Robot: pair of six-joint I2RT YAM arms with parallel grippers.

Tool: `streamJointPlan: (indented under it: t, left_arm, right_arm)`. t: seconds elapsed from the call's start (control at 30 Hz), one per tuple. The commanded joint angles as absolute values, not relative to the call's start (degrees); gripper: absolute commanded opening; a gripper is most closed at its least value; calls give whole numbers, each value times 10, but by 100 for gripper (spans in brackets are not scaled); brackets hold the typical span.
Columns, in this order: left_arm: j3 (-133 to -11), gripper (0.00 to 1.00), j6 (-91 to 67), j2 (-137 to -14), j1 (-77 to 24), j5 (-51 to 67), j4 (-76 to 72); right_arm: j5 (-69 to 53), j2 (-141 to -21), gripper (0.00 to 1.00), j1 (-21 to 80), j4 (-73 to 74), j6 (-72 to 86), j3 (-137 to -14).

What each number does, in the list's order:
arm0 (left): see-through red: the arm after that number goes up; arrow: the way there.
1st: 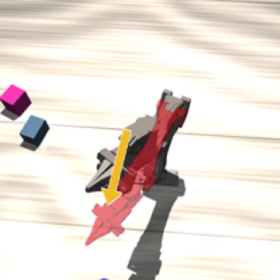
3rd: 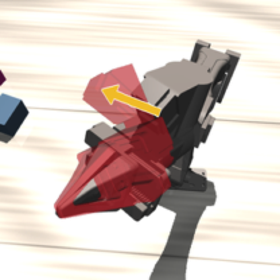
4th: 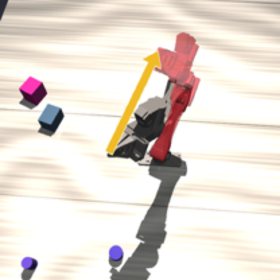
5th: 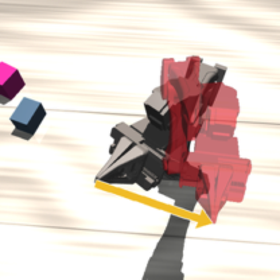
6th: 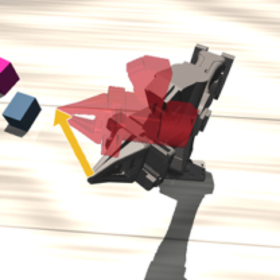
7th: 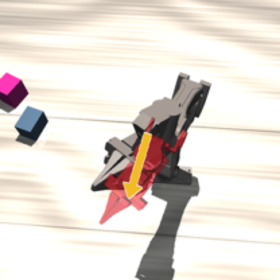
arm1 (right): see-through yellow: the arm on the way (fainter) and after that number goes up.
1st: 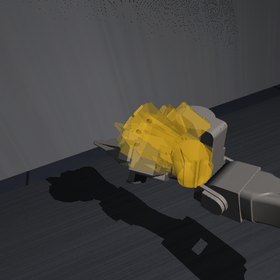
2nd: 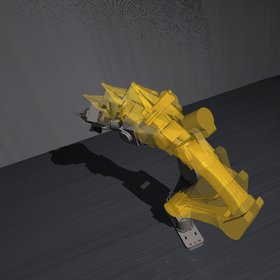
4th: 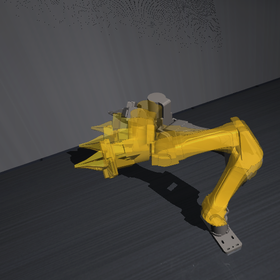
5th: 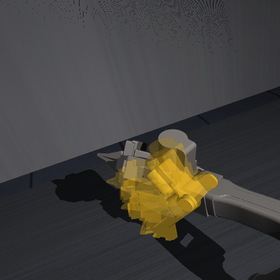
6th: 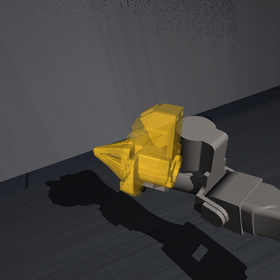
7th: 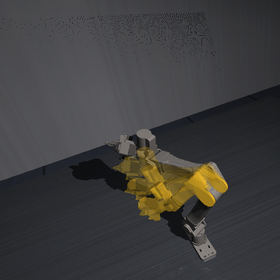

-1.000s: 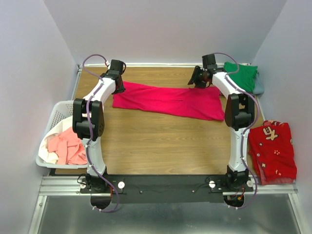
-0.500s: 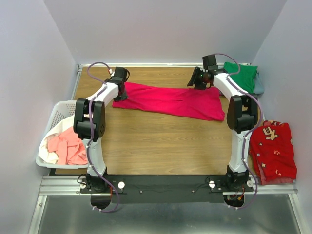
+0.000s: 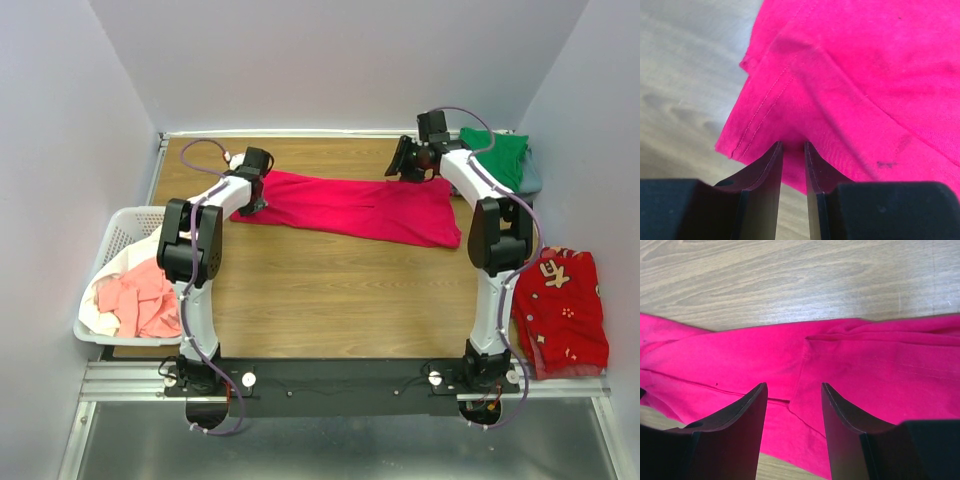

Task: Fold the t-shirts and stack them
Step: Fold the tshirt

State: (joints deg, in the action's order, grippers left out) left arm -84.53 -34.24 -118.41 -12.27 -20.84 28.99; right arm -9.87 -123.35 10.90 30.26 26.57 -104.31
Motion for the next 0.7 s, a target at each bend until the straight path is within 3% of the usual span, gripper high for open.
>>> streamJointPlan:
  t: [0.0, 0.47, 0.67]
  left_arm:
    - [-769, 33, -398, -1161, -126, -246, 405]
    - [-633, 33, -420, -1037, -206, -207, 482]
    - [-548, 33, -419, -984, -249, -169, 498]
  right_arm:
    - [-79, -1201, 56, 111, 345, 253, -1034]
    - [-29, -1202, 53, 112, 403, 282, -941]
    - [-22, -1257, 52, 112, 413, 282, -960]
